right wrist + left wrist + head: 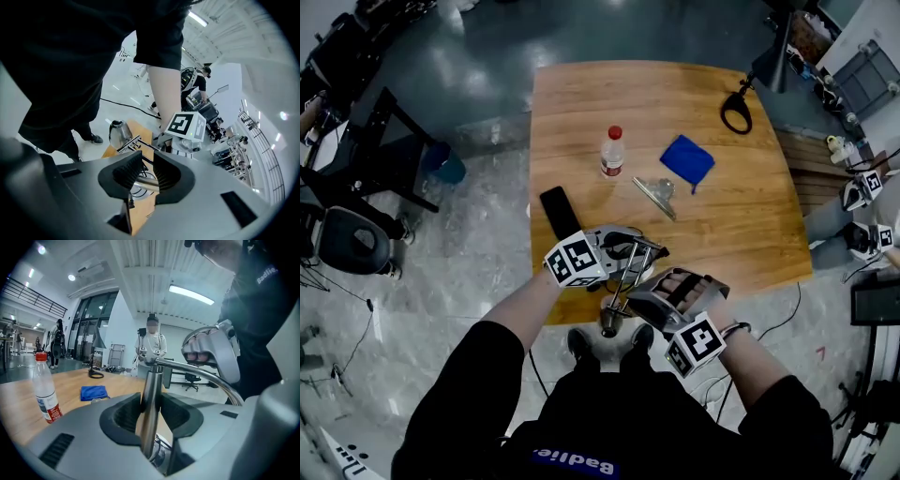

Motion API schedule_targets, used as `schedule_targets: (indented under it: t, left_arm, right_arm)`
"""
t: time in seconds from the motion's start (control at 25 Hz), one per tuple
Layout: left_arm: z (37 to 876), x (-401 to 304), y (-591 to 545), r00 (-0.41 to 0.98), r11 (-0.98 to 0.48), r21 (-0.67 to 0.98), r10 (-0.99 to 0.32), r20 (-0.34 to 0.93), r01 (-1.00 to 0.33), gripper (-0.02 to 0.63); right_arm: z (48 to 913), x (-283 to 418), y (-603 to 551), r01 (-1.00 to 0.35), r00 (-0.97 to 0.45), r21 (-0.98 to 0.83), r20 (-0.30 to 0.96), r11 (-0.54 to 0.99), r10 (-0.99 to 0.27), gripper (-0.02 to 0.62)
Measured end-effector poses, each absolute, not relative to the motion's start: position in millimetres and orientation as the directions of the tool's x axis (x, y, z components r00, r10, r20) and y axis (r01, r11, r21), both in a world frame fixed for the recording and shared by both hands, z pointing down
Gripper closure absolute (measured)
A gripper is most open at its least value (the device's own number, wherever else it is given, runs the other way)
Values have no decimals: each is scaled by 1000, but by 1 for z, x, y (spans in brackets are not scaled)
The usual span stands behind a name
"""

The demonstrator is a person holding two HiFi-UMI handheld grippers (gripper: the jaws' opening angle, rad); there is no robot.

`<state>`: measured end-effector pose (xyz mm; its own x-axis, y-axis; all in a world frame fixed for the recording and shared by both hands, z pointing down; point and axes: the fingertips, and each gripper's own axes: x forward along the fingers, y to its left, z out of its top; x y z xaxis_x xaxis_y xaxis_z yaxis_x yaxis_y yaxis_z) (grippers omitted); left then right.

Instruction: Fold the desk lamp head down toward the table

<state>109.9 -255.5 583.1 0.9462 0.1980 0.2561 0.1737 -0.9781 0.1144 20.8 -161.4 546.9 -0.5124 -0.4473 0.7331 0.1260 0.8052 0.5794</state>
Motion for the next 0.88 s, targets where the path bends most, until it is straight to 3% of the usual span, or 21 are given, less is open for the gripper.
schedule_targets:
  t: [0.64,0.88]
  left_arm:
    - [582,110,-255,955,-972,151,212,209,183,468]
    - [582,104,-257,945,-981,69,194,265,182,468]
  right_arm:
    - [575,24,-171,100,-410,545,785,832,-465,538]
    - [569,25,-171,-2,-443,516,768,857,-463,538]
